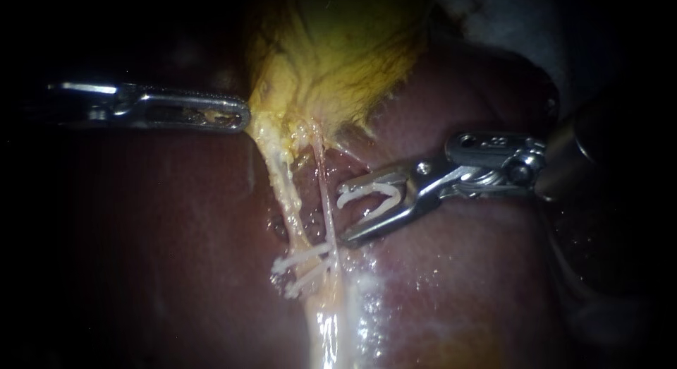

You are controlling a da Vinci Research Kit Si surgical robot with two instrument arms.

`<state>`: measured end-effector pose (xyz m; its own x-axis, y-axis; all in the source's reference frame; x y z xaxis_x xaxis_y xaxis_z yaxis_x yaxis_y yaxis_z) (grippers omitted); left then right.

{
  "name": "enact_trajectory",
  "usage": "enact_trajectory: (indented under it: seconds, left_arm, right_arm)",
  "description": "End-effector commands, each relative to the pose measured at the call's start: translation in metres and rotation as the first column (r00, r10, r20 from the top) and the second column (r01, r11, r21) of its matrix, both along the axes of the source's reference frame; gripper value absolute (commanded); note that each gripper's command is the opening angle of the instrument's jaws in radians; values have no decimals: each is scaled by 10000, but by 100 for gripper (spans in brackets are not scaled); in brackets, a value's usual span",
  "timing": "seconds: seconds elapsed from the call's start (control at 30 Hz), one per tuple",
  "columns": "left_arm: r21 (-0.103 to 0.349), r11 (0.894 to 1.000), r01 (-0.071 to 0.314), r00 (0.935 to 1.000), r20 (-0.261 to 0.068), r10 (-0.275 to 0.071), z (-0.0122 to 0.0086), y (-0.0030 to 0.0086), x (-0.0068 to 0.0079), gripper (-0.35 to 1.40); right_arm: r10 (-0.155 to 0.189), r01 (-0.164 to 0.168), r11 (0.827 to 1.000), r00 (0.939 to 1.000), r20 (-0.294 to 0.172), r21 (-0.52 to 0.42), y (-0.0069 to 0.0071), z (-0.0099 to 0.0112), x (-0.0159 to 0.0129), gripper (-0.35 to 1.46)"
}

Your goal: Clipping third clip left tube

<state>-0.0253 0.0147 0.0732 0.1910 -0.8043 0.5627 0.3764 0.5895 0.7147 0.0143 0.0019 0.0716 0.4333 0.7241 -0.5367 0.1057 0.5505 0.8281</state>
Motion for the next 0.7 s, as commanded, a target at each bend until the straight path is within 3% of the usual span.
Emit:
enact_trajectory:
  seconds: [0.03,0.23,0.47,0.7]
  left_arm:
    - [1,10000,-1,10000,1,1,0,0,0,-35]
    - [1,10000,0,10000,0,0,0,0,0,-35]
    - [1,10000,0,10000,0,0,0,0,0,-35]
    - [1,10000,1,10000,0,-1,0,0,0,-35]
  right_arm:
    - [-85,85,10000,9999,-140,21,-1,-2,1,52]
    - [-217,228,9997,9961,-852,121,-8,-6,16,52]
    - [-224,256,9989,9968,-769,405,-22,14,37,52]
    - [-279,313,9977,9979,-584,593,-39,50,38,52]
